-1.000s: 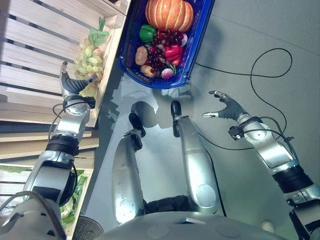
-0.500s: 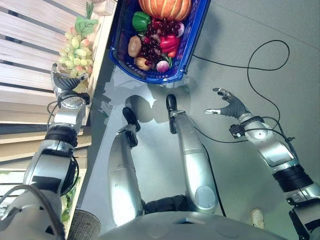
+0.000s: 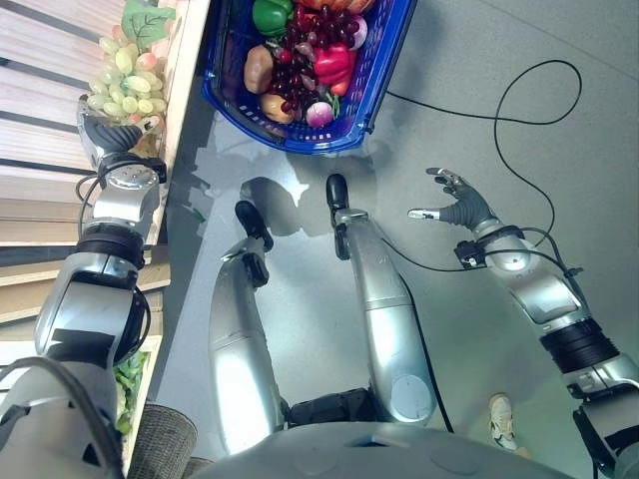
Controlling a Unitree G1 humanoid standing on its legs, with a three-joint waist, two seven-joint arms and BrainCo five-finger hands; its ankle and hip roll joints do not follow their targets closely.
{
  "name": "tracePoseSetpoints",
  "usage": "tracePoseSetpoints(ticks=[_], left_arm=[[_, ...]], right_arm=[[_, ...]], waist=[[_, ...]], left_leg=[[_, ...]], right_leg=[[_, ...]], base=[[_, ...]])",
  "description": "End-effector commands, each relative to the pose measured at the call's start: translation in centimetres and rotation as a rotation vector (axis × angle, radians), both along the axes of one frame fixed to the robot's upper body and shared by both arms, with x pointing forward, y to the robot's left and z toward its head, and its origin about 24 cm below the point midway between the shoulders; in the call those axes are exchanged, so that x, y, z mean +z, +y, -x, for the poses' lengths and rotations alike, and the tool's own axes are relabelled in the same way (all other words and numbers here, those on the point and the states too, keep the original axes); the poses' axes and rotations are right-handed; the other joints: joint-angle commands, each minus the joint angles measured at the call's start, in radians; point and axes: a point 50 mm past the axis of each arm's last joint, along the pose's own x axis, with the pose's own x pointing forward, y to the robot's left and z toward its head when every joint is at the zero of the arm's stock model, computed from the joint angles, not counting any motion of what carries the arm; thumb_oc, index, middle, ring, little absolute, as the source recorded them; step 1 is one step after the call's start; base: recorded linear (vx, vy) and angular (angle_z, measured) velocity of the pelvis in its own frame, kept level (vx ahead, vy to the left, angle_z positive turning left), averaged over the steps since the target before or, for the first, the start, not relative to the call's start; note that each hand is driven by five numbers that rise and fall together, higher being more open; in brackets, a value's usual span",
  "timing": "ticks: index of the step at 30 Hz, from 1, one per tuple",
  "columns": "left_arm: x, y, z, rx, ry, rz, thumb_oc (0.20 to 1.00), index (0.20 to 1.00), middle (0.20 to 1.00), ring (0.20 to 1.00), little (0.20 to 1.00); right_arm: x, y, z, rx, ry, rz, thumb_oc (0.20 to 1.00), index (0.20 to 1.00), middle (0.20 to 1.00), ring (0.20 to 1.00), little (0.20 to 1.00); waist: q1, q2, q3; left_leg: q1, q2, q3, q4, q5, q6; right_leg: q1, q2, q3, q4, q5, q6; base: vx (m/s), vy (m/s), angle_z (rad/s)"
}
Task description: Pick up fruits and vegetables into the basket
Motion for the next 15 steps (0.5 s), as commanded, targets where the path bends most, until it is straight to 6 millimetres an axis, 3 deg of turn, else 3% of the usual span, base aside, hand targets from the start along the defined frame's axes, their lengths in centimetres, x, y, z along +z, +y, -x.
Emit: tracePoseSetpoints(ticks=[1,15], left_arm=[[-1.0,2.0,0.6,0.004,0.161,-0.063,1.0,1.0,1.0,1.0,1.0],[-1.3,0.7,-0.3,-0.097,0.207,-0.076,1.0,1.0,1.0,1.0,1.0]], right_arm=[[-0.5,0.4,0.3,0.005,-0.013,-0.041,1.0,1.0,1.0,1.0,1.0],[-0.1,0.7,0.0,0.007,-0.026,-0.039,1.0,1.0,1.0,1.0,1.0]], waist=[[0.005,-0.033,-0.055],[-0.014,-0.033,-0.055]], left_leg=[[0.004,-0.043,0.063,-0.007,-0.06,0.054],[-0.011,-0.034,0.08,-0.023,-0.048,0.045]], right_leg=[[-0.006,0.061,-0.01,0.001,-0.016,0.044],[-0.028,0.067,-0.003,-0.01,-0.008,0.046]], base=[[0.0,0.0,0.0],[0.0,-0.006,-0.04]])
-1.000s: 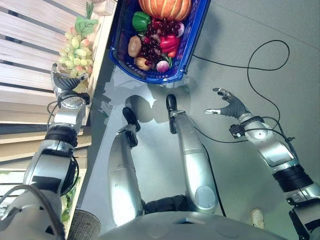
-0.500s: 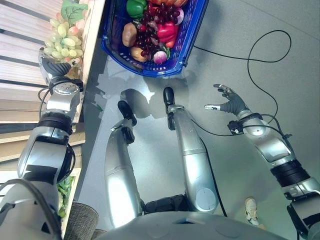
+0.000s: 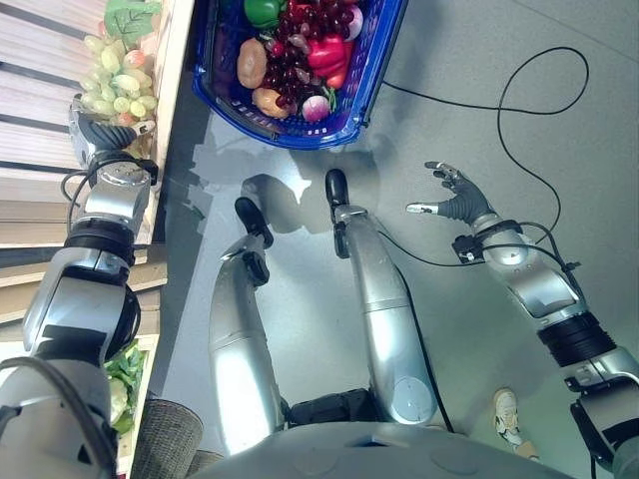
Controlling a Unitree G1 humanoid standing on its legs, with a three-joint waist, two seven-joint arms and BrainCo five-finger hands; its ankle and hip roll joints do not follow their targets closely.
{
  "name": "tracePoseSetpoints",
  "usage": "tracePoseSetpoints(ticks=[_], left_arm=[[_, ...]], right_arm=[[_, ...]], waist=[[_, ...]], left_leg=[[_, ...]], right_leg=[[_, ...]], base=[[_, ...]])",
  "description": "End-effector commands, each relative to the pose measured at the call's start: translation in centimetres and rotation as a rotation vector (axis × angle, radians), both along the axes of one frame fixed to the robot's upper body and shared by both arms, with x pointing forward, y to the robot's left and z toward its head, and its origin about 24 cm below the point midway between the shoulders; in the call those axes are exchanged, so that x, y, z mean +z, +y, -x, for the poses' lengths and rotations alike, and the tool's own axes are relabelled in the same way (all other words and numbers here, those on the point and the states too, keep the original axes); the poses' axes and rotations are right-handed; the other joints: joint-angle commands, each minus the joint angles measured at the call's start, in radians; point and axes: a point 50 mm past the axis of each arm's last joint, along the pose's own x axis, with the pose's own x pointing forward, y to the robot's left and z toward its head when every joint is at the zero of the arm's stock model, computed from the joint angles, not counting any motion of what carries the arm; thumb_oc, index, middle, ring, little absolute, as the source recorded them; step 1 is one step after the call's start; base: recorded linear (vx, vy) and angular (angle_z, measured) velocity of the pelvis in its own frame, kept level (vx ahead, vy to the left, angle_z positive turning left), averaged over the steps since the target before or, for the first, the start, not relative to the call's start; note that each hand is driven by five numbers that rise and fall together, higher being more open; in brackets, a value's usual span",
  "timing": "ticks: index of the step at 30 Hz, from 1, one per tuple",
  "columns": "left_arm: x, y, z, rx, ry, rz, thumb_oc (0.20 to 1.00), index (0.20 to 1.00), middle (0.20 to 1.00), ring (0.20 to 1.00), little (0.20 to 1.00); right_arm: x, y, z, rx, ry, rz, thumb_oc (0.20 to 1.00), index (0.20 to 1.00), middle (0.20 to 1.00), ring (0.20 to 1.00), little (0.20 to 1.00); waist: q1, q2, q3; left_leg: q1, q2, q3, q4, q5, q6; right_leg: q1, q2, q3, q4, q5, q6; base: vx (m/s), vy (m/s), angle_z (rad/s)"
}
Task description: Pick up fruits and vegetables into the basket
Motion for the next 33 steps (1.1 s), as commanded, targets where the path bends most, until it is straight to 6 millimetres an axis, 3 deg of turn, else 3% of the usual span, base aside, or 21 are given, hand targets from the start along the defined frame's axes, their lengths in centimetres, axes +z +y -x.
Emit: tracePoseSetpoints(ticks=[1,7,14,21,22,23,24,25,33], left_arm=[[-1.4,-0.7,-0.6,-0.094,0.105,0.008,1.0,1.0,1.0,1.0,1.0],[-0.2,-1.1,-1.2,-0.109,0.112,-0.008,1.0,1.0,1.0,1.0,1.0],[-0.3,-2.5,-2.0,-0.194,0.126,0.042,1.0,1.0,1.0,1.0,1.0],[-0.2,-3.0,-2.3,-0.203,0.191,-0.031,1.0,1.0,1.0,1.0,1.0],[0.0,-2.8,-2.3,-0.193,0.21,-0.049,0.944,0.944,0.944,0.944,0.944],[0.0,-2.8,-2.2,-0.186,0.221,-0.056,0.827,0.827,0.827,0.827,0.827],[0.0,-2.7,-2.3,-0.183,0.233,-0.06,0.404,0.404,0.404,0.404,0.404],[0.0,-2.8,-2.3,-0.184,0.242,-0.065,0.2,0.2,0.2,0.2,0.2],[0.0,-3.2,-2.5,-0.231,0.26,-0.083,0.2,0.2,0.2,0.2,0.2]], right_arm=[[-0.4,0.8,0.3,0.017,-0.009,-0.037,1.0,1.0,1.0,1.0,1.0],[-0.5,0.9,0.2,0.018,-0.008,-0.047,1.0,1.0,1.0,1.0,1.0],[-0.5,1.3,-0.1,0.027,-0.011,-0.05,1.0,1.0,1.0,1.0,1.0],[-0.1,1.2,-0.3,0.024,-0.019,-0.054,1.0,1.0,1.0,1.0,1.0],[0.0,1.2,-0.4,0.023,-0.02,-0.053,1.0,1.0,1.0,1.0,1.0],[0.1,1.2,-0.4,0.022,-0.021,-0.052,1.0,1.0,1.0,1.0,1.0],[0.1,1.1,-0.4,0.022,-0.022,-0.053,1.0,1.0,1.0,1.0,1.0],[0.1,1.1,-0.4,0.021,-0.023,-0.053,1.0,1.0,1.0,1.0,1.0],[0.3,1.2,-0.3,0.027,-0.026,-0.051,1.0,1.0,1.0,1.0,1.0]], waist=[[-0.02,-0.034,-0.053],[-0.027,-0.037,-0.053],[-0.035,-0.039,-0.053],[-0.042,-0.044,-0.053],[-0.044,-0.045,-0.053],[-0.045,-0.045,-0.053],[-0.046,-0.046,-0.053],[-0.047,-0.047,-0.053],[-0.053,-0.043,-0.053]], left_leg=[[-0.004,-0.034,0.072,0.01,-0.064,0.052],[-0.021,-0.034,0.071,0.011,-0.063,0.052],[-0.028,-0.031,0.074,0.011,-0.061,0.049],[-0.034,-0.03,0.076,0.01,-0.059,0.046],[-0.034,-0.03,0.077,0.009,-0.058,0.045],[-0.035,-0.029,0.078,0.009,-0.058,0.045],[-0.035,-0.029,0.079,0.01,-0.059,0.044],[-0.036,-0.028,0.079,0.01,-0.059,0.044],[-0.029,-0.029,0.084,0.005,-0.059,0.04]], right_leg=[[0.011,0.052,-0.028,-0.011,-0.009,0.041],[-0.006,0.053,-0.027,-0.011,-0.004,0.042],[-0.016,0.054,-0.026,-0.011,0.0,0.043],[-0.022,0.06,-0.023,-0.016,0.004,0.043],[-0.022,0.062,-0.023,-0.018,0.005,0.043],[-0.023,0.062,-0.022,-0.018,0.005,0.043],[-0.023,0.062,-0.022,-0.019,0.006,0.042],[-0.024,0.063,-0.021,-0.019,0.006,0.042],[-0.022,0.064,-0.017,-0.022,0.006,0.042]], base=[[0.0,-0.034,-0.04],[0.0,-0.038,-0.03],[0.0,-0.025,-0.04],[0.0,0.0,0.0],[0.0,0.0,0.0],[0.0,0.0,0.0],[0.0,0.0,0.0],[0.0,0.0,0.0],[-0.01,0.009,-0.03]])
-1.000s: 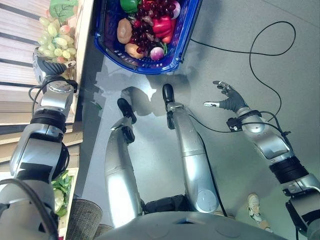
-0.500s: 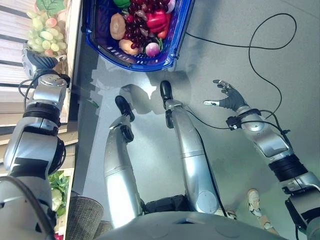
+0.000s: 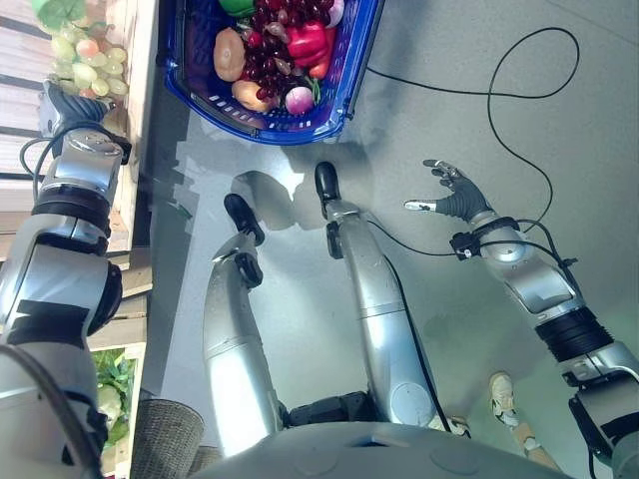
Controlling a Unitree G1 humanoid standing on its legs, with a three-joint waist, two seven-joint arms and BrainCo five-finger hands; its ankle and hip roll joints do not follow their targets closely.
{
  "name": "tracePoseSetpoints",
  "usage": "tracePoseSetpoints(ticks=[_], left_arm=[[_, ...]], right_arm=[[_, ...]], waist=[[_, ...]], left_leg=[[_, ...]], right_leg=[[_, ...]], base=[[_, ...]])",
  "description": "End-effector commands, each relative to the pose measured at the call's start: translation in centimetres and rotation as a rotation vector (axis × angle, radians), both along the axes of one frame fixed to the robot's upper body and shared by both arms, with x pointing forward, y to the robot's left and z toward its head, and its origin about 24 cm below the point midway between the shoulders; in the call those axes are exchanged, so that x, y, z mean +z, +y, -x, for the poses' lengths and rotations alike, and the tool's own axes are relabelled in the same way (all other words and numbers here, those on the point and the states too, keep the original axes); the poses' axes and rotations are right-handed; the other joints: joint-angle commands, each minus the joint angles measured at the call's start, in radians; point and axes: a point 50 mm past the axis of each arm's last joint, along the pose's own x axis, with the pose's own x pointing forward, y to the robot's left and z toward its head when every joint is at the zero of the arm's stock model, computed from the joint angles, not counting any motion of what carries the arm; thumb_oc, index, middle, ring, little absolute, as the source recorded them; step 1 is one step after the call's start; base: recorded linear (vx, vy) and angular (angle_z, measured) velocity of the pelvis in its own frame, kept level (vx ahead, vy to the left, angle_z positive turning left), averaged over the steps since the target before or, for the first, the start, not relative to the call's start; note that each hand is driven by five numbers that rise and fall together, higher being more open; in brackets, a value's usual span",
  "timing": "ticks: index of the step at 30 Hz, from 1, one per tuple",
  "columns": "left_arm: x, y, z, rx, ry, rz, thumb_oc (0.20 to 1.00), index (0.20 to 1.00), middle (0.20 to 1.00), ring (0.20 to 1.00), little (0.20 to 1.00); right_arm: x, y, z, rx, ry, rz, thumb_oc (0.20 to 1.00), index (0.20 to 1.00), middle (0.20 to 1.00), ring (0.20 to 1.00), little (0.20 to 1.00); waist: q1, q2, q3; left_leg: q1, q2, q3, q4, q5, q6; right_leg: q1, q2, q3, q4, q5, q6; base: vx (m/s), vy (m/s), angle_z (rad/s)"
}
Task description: Pick up fruits and vegetables into the basket
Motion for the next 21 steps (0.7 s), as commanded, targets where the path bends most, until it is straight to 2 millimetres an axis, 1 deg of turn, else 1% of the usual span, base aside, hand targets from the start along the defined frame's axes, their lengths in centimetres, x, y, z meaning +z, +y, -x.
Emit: tracePoseSetpoints(ticks=[1,4,6,11,14,16,18,21], left_arm=[[-4.0,-4.6,-1.8,-0.215,0.154,0.076,0.2,0.2,0.2,0.2,0.2],[-4.3,-4.7,-1.8,-0.234,0.149,0.089,0.2,0.2,0.2,0.2,0.2],[-4.7,-4.9,-1.7,-0.256,0.133,0.129,0.2,0.2,0.2,0.2,0.2],[-4.7,-5.4,-1.7,-0.301,0.065,0.208,0.2,0.2,0.2,0.2,0.2],[-4.9,-6.0,-1.7,-0.368,-0.029,0.333,0.2,0.2,0.2,0.2,0.2],[-4.6,-6.5,-1.7,-0.432,-0.1,0.4,0.2,0.2,0.2,0.2,0.2],[-4.4,-6.9,-1.5,-0.489,-0.183,0.502,0.2,0.2,0.2,0.2,0.2],[-4.7,-7.3,-1.0,-0.565,-0.264,0.627,0.2,0.2,0.2,0.2,0.2]], right_arm=[[0.1,0.9,0.2,0.023,-0.028,-0.042,1.0,1.0,1.0,1.0,1.0],[0.0,1.0,0.3,0.02,-0.032,-0.037,1.0,1.0,1.0,1.0,1.0],[0.0,1.0,0.4,0.022,-0.037,-0.037,1.0,1.0,1.0,1.0,1.0],[-0.1,0.9,0.7,0.021,-0.039,-0.033,1.0,1.0,1.0,1.0,1.0],[-0.2,0.9,1.0,0.02,-0.039,-0.027,1.0,1.0,1.0,1.0,1.0],[-0.3,0.9,1.1,0.019,-0.035,-0.028,1.0,1.0,1.0,1.0,1.0],[-0.5,0.8,1.4,0.019,-0.032,-0.026,1.0,1.0,1.0,1.0,1.0],[-0.7,0.9,1.8,0.02,-0.029,-0.028,1.0,1.0,1.0,1.0,1.0]], waist=[[-0.04,-0.029,-0.014],[-0.039,-0.027,-0.014],[-0.038,-0.026,-0.014],[-0.035,-0.026,-0.014],[-0.029,-0.023,-0.014],[-0.025,-0.022,-0.014],[-0.019,-0.017,-0.014],[-0.012,-0.013,-0.014]], left_leg=[[0.04,-0.037,0.068,0.004,-0.061,0.042],[0.044,-0.039,0.069,0.001,-0.059,0.041],[0.053,-0.039,0.071,-0.005,-0.058,0.041],[0.067,-0.04,0.072,-0.008,-0.06,0.043],[0.09,-0.042,0.072,-0.016,-0.06,0.044],[0.103,-0.042,0.071,-0.017,-0.06,0.045],[0.122,-0.044,0.071,-0.021,-0.062,0.046],[0.15,-0.045,0.071,-0.028,-0.062,0.051]], right_leg=[[0.055,0.048,-0.036,-0.003,-0.021,0.026],[0.058,0.047,-0.035,-0.008,-0.02,0.027],[0.065,0.046,-0.036,-0.012,-0.019,0.027],[0.08,0.045,-0.037,-0.019,-0.018,0.028],[0.103,0.046,-0.037,-0.027,-0.021,0.029],[0.116,0.045,-0.038,-0.028,-0.021,0.029],[0.133,0.045,-0.039,-0.028,-0.025,0.029],[0.16,0.044,-0.042,-0.032,-0.028,0.03]], base=[[-0.02,0.018,0.03],[-0.02,0.019,0.05],[-0.02,0.023,0.05],[0.0,0.006,0.0],[-0.03,0.039,0.0],[-0.02,0.035,0.0],[-0.02,0.046,0.03],[-0.03,0.036,0.03]])
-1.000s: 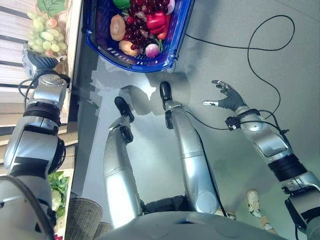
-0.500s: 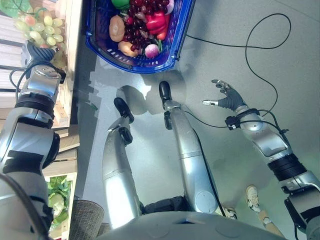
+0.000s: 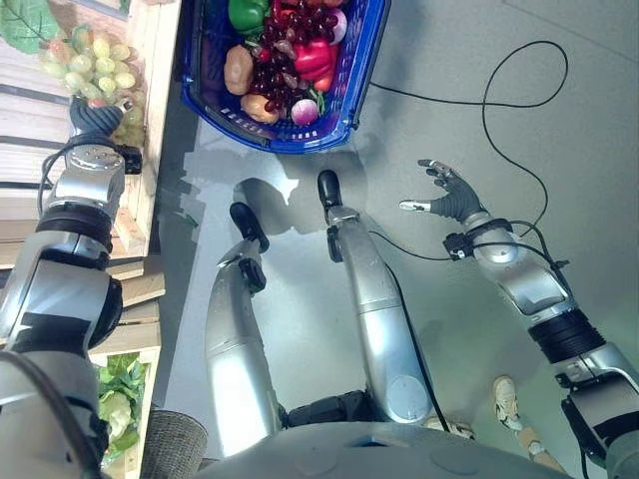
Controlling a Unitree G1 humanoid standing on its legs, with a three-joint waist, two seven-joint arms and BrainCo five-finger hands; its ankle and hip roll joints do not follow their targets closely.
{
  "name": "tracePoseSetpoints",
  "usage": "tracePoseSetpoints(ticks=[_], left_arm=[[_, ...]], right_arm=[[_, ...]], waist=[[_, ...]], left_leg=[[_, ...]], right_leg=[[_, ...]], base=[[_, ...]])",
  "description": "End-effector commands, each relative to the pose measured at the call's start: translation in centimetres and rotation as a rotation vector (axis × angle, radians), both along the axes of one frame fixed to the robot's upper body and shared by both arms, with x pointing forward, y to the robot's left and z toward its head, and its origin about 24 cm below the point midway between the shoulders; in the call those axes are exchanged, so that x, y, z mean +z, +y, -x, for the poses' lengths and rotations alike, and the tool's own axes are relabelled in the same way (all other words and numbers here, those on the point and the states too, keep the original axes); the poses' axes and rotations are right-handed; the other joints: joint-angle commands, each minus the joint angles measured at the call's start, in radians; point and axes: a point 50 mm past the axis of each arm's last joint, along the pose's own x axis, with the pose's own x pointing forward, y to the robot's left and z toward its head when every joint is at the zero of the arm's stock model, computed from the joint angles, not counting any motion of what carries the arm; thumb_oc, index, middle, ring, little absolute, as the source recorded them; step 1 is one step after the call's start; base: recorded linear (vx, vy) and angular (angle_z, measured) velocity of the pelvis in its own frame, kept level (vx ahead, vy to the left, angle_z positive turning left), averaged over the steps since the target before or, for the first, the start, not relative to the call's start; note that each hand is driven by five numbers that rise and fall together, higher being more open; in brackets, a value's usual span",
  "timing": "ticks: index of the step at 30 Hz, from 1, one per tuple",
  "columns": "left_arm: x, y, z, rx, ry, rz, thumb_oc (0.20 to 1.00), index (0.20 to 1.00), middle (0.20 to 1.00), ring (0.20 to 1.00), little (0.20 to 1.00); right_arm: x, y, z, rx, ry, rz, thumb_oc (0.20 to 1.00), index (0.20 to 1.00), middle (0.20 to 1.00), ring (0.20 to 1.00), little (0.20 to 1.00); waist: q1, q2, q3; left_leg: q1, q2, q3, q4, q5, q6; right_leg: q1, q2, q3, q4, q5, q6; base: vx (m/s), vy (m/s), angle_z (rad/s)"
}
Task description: Pick up fruits and vegetables into the basket
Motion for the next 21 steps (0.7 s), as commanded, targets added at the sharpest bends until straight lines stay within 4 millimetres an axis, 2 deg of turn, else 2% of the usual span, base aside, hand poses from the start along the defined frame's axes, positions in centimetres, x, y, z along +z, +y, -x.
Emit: tracePoseSetpoints(ticks=[1,4,9,15,19,21], left_arm=[[-1.8,-6.8,-1.1,-0.358,-0.144,0.27,0.2,0.2,0.2,0.2,0.2],[-2.7,-7.0,-0.3,-0.407,-0.176,0.321,0.2,0.2,0.2,0.2,0.2],[-3.2,-6.4,0.7,-0.408,-0.235,0.406,0.2,0.2,0.2,0.2,0.2],[-3.8,-5.6,1.7,-0.385,-0.254,0.423,0.2,0.2,0.2,0.2,0.2],[-4.2,-5.3,2.3,-0.381,-0.259,0.414,0.2,0.2,0.2,0.2,0.2],[-4.5,-5.3,2.6,-0.392,-0.254,0.379,0.2,0.2,0.2,0.2,0.2]], right_arm=[[-0.4,-0.1,1.7,0.009,-0.02,-0.005,1.0,1.0,1.0,1.0,1.0],[-0.5,-0.3,2.1,0.002,-0.019,-0.006,1.0,1.0,1.0,1.0,1.0],[-0.5,-0.6,2.4,0.005,-0.021,0.007,1.0,1.0,1.0,1.0,1.0],[-0.5,-0.9,2.7,0.017,-0.013,0.009,1.0,1.0,1.0,1.0,1.0],[-0.3,-0.7,2.9,0.068,-0.001,-0.074,1.0,1.0,1.0,1.0,1.0],[-0.1,0.1,3.1,0.141,0.011,-0.17,1.0,1.0,1.0,1.0,1.0]], waist=[[0.011,-0.002,-0.018],[0.021,0.005,-0.018],[0.033,0.014,-0.018],[0.042,0.019,-0.018],[0.046,0.022,-0.018],[0.051,0.023,-0.018]], left_leg=[[0.079,-0.015,0.074,-0.018,-0.059,0.034],[0.121,-0.021,0.074,-0.031,-0.058,0.037],[0.176,-0.026,0.072,-0.046,-0.059,0.04],[0.246,-0.029,0.074,-0.05,-0.068,0.044],[0.286,-0.03,0.075,-0.058,-0.069,0.044],[0.317,-0.03,0.077,-0.066,-0.068,0.043]], right_leg=[[0.074,0.068,-0.043,-0.01,-0.043,0.046],[0.117,0.067,-0.048,-0.018,-0.047,0.045],[0.174,0.063,-0.05,-0.028,-0.056,0.045],[0.246,0.053,-0.05,-0.038,-0.068,0.04],[0.287,0.048,-0.05,-0.05,-0.07,0.039],[0.321,0.044,-0.052,-0.063,-0.071,0.038]], base=[[-0.03,0.04,0.02],[-0.02,0.051,0.06],[-0.01,0.063,0.07],[0.0,0.069,0.0],[0.0,0.059,0.0],[0.0,0.061,-0.03]])
